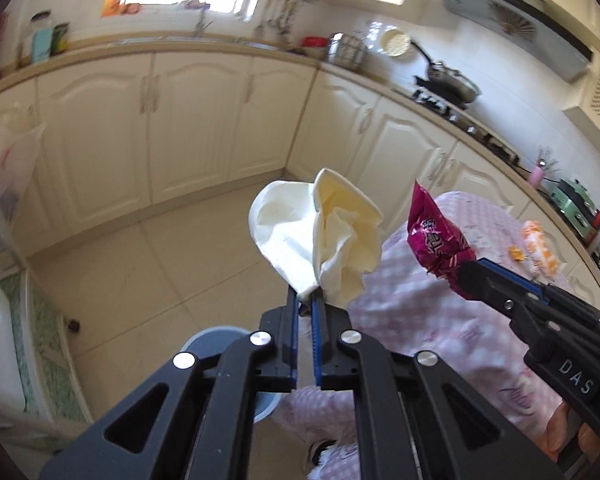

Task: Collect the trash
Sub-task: 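Carry both items over the blue bin and open both grippers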

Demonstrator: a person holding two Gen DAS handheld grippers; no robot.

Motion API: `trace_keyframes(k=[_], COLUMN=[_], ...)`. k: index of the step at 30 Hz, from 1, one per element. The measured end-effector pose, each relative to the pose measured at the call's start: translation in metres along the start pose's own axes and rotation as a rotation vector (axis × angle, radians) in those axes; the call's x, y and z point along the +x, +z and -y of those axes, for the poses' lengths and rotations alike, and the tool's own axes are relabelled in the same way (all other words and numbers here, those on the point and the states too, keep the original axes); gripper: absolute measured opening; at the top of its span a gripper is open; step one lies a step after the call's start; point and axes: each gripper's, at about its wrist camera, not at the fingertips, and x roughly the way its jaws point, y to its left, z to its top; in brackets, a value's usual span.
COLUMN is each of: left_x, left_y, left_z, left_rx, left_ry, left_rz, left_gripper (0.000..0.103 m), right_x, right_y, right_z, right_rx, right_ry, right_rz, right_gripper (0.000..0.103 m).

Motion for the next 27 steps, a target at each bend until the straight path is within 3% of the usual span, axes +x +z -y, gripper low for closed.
trace_keyframes(k=[6, 14, 15, 17, 18, 27], left_x=[0.033, 0.080, 0.088, 0.097, 0.101, 0.105], left_y=[-0.020, -0.027, -0.027, -0.027, -0.028, -0.032], left_z=[-0.047, -0.068, -0.070, -0.074, -0.076, -0.080], left_rx=[-0.068, -0.096, -0.098, -0.108, -0.114, -0.131], left_ry=[0.039, 0.042, 0.041, 0.058, 0.056, 0.060], left_rz=[-0.074, -0.145, -0.158, -0.162, -0.164, -0.175], left_gripper=[0.005, 0.007, 0.008, 0.028, 0.030, 0.031], right_x=[0.052, 0.097, 0.102, 0.108, 0.111, 0.124], right_y=[-0.013, -0.022, -0.022, -0.025, -0.025, -0.032], right_z=[-0.028, -0.028, -0.027, -0.026, -0.024, -0.023], right_rx=[-0.017, -0.002, 0.001, 0.007, 0.009, 0.011], right_ry=[0.034, 0.034, 0.034, 0.032, 0.032, 0.029], right_rz=[-0.089, -0.145, -0.152, -0.164, -0.171, -0.201], right_gripper=[0.017, 0.017, 0.017, 0.017, 0.017, 0.017])
